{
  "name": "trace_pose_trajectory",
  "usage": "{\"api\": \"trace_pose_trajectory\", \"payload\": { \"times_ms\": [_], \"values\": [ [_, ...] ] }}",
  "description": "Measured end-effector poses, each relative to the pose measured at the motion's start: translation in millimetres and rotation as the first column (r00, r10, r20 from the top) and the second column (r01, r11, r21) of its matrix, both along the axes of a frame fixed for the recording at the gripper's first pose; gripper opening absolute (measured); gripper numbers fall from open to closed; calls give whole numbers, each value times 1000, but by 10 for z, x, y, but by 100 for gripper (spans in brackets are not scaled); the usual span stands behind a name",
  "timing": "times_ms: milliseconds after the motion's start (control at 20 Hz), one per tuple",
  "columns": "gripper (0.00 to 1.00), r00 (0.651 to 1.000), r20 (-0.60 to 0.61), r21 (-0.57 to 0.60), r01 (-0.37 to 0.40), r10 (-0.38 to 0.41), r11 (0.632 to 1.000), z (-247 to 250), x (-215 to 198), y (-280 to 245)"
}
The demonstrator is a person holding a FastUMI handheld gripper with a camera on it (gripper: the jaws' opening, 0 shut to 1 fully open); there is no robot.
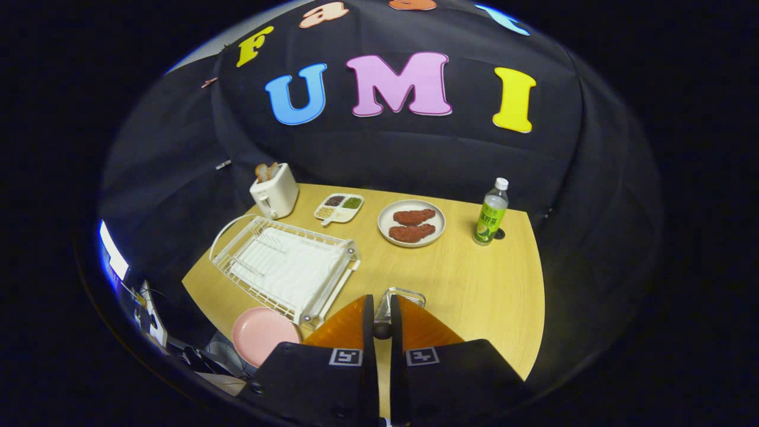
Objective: Take the plate from the dish rack, then take the spoon from the basket and place it into the plate.
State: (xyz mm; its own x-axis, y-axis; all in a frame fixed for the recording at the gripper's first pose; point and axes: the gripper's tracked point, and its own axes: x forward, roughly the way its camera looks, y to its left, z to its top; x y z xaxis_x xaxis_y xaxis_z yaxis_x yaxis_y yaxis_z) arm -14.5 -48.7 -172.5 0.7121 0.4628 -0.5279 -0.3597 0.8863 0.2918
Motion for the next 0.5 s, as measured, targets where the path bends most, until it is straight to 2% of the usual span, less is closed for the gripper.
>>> {"api": "trace_pose_trajectory", "payload": {
  "times_ms": [250,500],
  "values": [
    [12,983,54,86,-178,174,980,586,-327,553],
    [12,942,27,102,-336,335,936,399,-737,1203]
  ]
}}
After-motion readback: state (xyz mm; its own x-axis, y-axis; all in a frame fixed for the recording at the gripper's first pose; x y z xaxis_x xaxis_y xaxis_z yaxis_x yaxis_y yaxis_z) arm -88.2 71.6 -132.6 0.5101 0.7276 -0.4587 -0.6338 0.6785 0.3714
